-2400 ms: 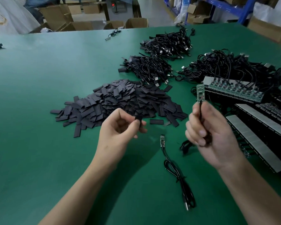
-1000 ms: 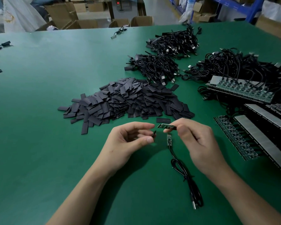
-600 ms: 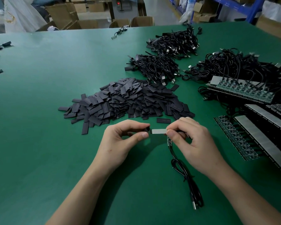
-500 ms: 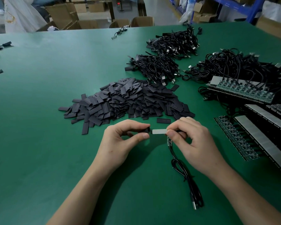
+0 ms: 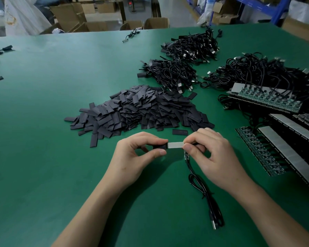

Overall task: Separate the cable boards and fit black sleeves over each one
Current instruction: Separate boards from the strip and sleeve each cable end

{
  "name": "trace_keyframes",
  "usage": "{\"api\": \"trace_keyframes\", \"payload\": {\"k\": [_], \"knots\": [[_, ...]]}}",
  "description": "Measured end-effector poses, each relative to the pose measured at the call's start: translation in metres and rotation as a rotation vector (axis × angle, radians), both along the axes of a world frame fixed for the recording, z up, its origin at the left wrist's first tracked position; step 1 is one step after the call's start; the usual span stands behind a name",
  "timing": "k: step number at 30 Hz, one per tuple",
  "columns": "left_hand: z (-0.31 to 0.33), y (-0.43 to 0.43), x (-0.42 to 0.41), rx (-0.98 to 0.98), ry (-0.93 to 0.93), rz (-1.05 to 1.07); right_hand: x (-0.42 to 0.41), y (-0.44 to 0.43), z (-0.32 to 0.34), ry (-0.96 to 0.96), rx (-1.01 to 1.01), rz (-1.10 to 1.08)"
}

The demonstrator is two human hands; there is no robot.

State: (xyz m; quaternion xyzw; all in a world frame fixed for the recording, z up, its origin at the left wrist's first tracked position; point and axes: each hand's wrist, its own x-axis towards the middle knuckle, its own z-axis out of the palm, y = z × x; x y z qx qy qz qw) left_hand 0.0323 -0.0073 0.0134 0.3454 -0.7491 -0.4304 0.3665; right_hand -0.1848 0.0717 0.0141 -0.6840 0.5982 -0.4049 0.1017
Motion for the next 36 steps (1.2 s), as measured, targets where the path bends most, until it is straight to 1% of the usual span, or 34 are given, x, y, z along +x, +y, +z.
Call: {"api": "trace_keyframes", "payload": {"k": [3, 8, 11, 15, 19, 22, 28, 33, 36], "knots": [[-0.001, 0.001, 0.0, -0.113, -0.105, 0.01, 0.0, 0.0, -0.001, 0.092, -0.001, -0.018], [-0.003, 0.002, 0.0, -0.212, -0.188, 0.025, 0.002, 0.0, -0.003, 0.188, -0.004, -0.013], [-0.003, 0.003, 0.0, -0.239, -0.209, 0.025, 0.003, 0.0, -0.004, 0.171, 0.007, -0.001], [-0.002, 0.004, -0.001, -0.236, -0.181, 0.049, 0.003, 0.0, -0.005, 0.154, 0.038, 0.008], [-0.002, 0.006, -0.002, -0.282, -0.188, -0.007, 0.005, 0.0, -0.006, 0.127, 0.06, 0.003], [-0.003, 0.008, -0.005, -0.36, -0.177, -0.046, 0.009, 0.001, -0.008, 0.1, 0.086, 0.03], [-0.008, 0.008, -0.007, -0.48, -0.154, -0.044, 0.01, 0.001, -0.007, 0.046, 0.115, 0.031], [-0.009, 0.009, -0.008, -0.626, -0.236, -0.031, 0.012, 0.001, -0.006, 0.021, 0.143, 0.022], [-0.009, 0.007, -0.011, -0.673, -0.255, -0.016, 0.011, 0.001, -0.005, -0.001, 0.169, 0.011]]}}
